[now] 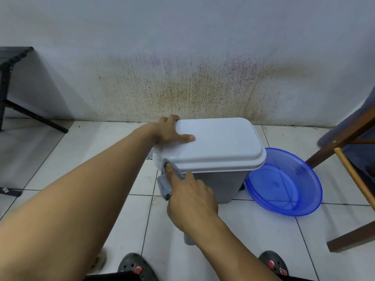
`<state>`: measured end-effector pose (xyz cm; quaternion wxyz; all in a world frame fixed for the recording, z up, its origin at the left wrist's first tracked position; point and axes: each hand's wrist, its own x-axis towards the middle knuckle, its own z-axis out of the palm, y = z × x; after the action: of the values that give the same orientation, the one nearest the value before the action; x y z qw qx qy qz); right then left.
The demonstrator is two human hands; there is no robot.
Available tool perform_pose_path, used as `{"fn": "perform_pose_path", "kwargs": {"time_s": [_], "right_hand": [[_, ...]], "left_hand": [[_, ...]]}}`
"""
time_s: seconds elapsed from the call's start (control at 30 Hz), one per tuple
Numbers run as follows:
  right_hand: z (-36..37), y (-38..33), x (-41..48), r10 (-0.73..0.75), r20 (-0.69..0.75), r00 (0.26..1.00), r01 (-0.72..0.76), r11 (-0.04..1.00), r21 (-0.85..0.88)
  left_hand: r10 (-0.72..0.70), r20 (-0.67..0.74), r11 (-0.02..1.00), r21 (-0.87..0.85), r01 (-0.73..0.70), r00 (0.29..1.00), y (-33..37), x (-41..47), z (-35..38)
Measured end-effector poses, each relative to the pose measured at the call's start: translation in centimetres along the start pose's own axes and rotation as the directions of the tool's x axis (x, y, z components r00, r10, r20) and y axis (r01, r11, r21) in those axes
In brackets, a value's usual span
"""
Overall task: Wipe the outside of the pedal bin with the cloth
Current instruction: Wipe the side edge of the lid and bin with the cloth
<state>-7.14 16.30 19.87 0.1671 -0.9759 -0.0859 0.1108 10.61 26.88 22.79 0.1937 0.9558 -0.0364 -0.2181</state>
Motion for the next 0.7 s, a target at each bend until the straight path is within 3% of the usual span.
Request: {"fn": "perform_pose_path", "kwargs": {"time_s": [0.37,0.5,0.7], "right_hand": [[-1.1,-4.4,4.1,0.006,0.065,0.998,-0.01,0.998,0.07],[-0.6,-3.8,3.1,-0.105,0.094,0.99,0.101,0.994,0.042],[0.0,-3.2,1.7,-0.087,-0.189,0.978,0.113,0.985,0.129]], "left_hand": [[0.027,-0.073,0.999,0.041,-0.024,0.997,-0.6,-0.4,0.8],[0.041,-0.071,0.998,0.047,-0.038,0.997,-0.5,-0.3,0.7],[0.041,-0.072,0.999,0.038,-0.038,0.997,-0.5,-0.3,0.8]]}}
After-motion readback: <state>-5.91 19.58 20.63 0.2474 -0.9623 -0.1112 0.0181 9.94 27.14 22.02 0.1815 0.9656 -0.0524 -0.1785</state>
